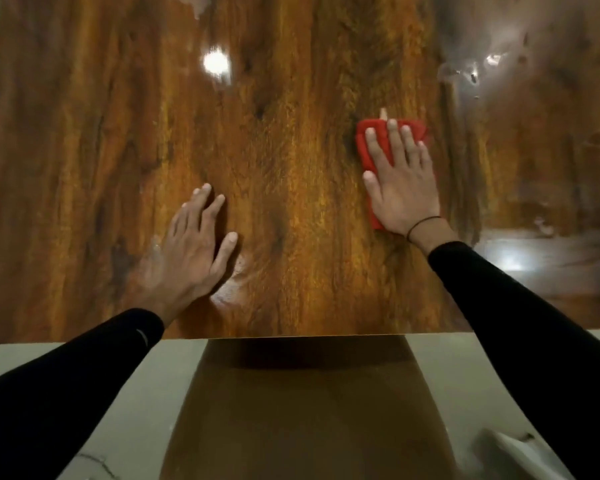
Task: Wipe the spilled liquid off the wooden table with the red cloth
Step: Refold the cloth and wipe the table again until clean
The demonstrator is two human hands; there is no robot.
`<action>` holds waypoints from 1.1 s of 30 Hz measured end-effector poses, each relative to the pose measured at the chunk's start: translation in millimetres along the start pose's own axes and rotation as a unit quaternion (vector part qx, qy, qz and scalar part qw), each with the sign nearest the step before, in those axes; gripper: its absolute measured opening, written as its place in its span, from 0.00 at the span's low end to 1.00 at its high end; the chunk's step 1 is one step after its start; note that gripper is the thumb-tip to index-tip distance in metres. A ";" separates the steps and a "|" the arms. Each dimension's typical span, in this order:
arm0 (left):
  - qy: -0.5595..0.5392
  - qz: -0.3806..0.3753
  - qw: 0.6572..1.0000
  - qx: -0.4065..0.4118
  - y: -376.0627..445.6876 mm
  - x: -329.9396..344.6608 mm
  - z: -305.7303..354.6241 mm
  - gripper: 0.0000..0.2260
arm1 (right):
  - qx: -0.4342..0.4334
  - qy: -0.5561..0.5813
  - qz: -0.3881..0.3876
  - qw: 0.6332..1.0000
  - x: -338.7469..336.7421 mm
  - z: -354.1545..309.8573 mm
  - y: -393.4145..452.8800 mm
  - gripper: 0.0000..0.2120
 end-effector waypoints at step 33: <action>-0.074 0.009 0.997 0.007 61.8 51.9 271.2 0.26 | -0.051 0.038 0.004 0.998 1.9 112.8 -143.1 0.36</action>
Point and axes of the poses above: each hand's wrist, its own y-axis towards the middle knuckle, its own x-axis out of the palm, z = x × y, the point moved 3 cm from there along y, towards the middle knuckle, and after that the axes turned 4 degrees about z, right-handed, at the moved point
